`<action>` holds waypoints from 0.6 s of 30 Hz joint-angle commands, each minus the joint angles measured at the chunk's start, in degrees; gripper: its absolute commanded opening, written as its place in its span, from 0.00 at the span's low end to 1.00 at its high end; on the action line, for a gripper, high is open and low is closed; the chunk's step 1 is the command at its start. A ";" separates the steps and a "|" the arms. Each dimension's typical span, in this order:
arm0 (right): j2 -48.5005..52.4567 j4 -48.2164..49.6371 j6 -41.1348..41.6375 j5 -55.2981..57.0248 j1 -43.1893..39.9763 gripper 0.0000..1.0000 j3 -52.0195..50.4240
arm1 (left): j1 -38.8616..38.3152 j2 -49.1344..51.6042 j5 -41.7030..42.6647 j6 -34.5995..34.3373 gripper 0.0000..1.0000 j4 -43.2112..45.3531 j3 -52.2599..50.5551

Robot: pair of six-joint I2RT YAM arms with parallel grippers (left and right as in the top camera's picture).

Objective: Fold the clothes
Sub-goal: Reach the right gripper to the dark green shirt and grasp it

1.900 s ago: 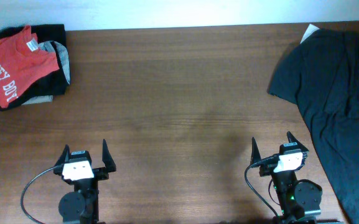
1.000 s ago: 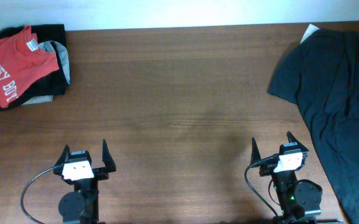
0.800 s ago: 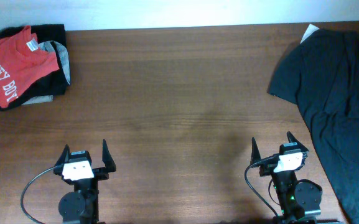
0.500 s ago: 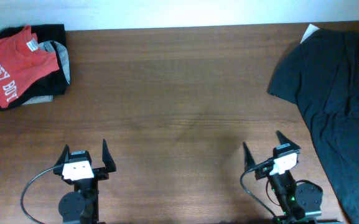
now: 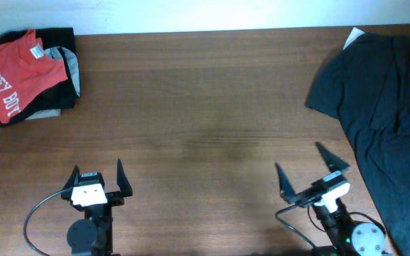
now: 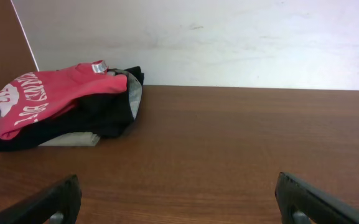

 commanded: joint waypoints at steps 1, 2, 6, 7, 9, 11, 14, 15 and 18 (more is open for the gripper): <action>10.16 0.13 0.20 14.97 0.26 0.99 7.34 | 0.20 -0.37 0.83 1.09 0.99 0.04 -0.37; 15.85 0.13 0.20 18.78 0.24 0.99 10.34 | 0.20 -0.37 0.83 1.09 0.99 0.04 -0.37; 49.05 -12.98 0.22 20.04 -10.78 0.99 36.22 | 0.20 -0.37 0.83 1.09 0.99 0.04 -0.37; 55.36 -18.40 0.22 19.06 -14.19 0.99 42.71 | 0.20 -0.37 0.83 1.09 0.99 0.04 -0.37; 69.22 -31.21 0.24 16.39 -20.92 0.99 56.76 | 0.20 -0.37 0.83 1.09 0.99 0.04 -0.37; 77.48 -31.32 0.24 17.53 -24.24 0.99 60.78 | 0.20 -0.37 0.83 1.09 0.99 0.04 -0.37; 87.78 -26.84 8.37 17.46 -31.30 0.99 60.85 | 0.20 -0.37 0.83 1.09 0.99 0.04 -0.37; 91.49 -26.95 9.46 17.51 -33.53 0.99 60.85 | 0.20 -0.37 0.83 1.09 0.99 0.04 -0.37; 99.65 -26.36 9.46 17.51 -38.53 0.99 60.85 | 0.20 -0.37 0.83 1.09 0.99 0.04 -0.37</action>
